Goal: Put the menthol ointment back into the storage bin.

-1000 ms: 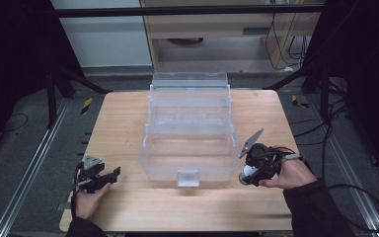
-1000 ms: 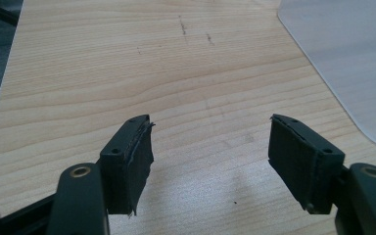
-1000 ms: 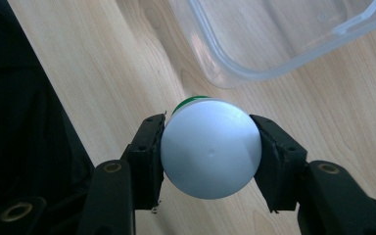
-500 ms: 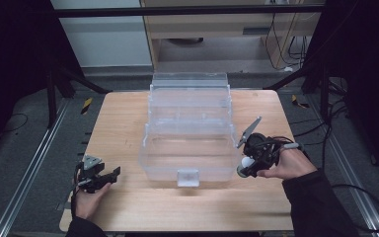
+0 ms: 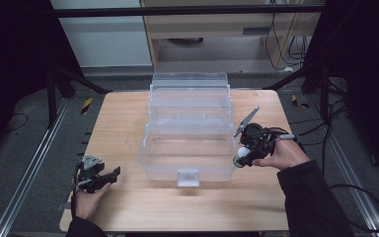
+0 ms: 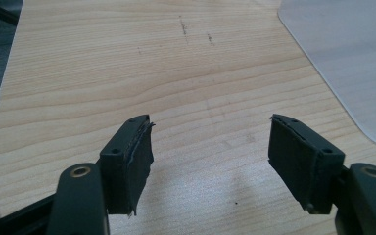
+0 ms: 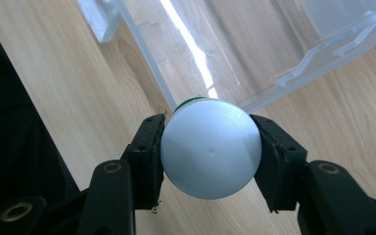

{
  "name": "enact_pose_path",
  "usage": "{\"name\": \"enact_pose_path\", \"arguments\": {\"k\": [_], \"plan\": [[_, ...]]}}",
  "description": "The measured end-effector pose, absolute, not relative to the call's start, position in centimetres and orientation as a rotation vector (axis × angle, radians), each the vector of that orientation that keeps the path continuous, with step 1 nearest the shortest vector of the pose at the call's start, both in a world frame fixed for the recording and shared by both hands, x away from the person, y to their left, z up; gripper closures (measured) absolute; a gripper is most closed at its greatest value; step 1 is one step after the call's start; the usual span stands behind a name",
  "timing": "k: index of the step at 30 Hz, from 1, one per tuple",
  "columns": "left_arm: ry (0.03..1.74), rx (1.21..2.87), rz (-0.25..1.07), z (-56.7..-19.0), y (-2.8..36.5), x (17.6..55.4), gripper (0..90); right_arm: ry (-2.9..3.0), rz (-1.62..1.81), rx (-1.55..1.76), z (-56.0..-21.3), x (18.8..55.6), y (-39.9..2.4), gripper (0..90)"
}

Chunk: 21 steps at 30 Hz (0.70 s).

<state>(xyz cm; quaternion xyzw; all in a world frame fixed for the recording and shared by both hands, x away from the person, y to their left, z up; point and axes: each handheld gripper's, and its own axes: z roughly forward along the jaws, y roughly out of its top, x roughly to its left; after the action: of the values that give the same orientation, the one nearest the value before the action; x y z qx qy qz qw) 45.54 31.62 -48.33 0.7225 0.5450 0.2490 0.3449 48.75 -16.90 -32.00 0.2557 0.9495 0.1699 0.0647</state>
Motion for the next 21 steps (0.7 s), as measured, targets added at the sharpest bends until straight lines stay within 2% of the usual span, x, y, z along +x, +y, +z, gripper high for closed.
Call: {"name": "enact_pose_path", "arguments": {"k": [21], "plan": [[1.414, 1.876, 0.646, -48.3, 31.7, 45.6, 32.7, 2.856, 0.536, 0.77, -33.3, 51.5, -14.6, 50.2]]}}
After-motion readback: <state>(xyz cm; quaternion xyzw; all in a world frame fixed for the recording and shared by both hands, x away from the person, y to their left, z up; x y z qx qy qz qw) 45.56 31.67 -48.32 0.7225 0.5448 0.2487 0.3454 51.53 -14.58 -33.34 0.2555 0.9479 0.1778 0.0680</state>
